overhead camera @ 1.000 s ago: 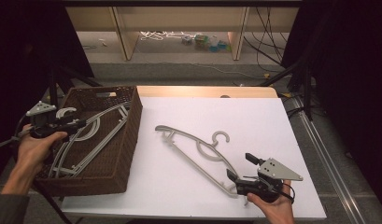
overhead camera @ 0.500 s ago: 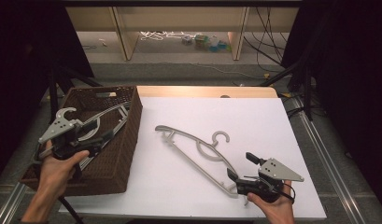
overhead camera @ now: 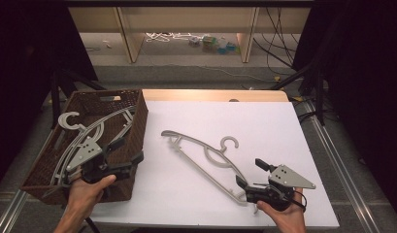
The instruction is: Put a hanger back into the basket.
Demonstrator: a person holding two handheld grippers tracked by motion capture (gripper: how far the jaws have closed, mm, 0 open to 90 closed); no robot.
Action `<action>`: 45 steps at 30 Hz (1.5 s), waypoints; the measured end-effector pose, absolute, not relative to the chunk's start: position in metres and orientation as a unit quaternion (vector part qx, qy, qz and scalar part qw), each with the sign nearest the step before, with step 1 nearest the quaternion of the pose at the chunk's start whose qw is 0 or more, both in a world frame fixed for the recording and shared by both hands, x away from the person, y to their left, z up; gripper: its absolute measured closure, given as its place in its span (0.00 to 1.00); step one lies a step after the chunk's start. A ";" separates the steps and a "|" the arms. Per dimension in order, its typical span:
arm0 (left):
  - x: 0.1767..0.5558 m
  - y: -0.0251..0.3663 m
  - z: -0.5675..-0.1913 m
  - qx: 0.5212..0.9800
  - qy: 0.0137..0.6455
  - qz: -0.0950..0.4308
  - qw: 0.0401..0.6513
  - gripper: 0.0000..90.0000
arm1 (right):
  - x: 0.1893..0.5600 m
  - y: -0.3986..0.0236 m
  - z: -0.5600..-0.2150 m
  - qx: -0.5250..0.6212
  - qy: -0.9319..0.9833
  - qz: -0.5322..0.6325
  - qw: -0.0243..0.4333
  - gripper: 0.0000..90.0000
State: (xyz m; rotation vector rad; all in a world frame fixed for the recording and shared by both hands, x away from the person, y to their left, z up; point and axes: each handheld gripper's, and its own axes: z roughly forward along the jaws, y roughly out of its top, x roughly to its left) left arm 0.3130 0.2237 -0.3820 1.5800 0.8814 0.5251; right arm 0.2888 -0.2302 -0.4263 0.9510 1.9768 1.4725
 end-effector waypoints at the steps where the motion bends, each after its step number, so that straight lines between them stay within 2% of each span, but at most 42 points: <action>1: 0.312 0.221 -0.385 0.680 0.377 0.223 0.587 0.18 | 0.289 -0.230 -0.426 0.348 0.725 0.541 0.247 0.18; 3: 0.311 0.218 -0.389 0.684 0.375 0.221 0.585 0.18 | 0.287 -0.230 -0.426 0.355 0.730 0.535 0.235 0.18; 9: 0.308 0.212 -0.398 0.681 0.376 0.229 0.585 0.18 | 0.288 -0.230 -0.425 0.349 0.727 0.537 0.248 0.18; 35: 0.299 0.197 -0.427 0.690 0.353 0.242 0.583 0.18 | 0.298 -0.232 -0.434 0.351 0.745 0.521 0.223 0.18; 45: 0.296 0.193 -0.430 0.698 0.341 0.245 0.580 0.18 | 0.324 -0.235 -0.439 0.353 0.806 0.431 0.199 0.19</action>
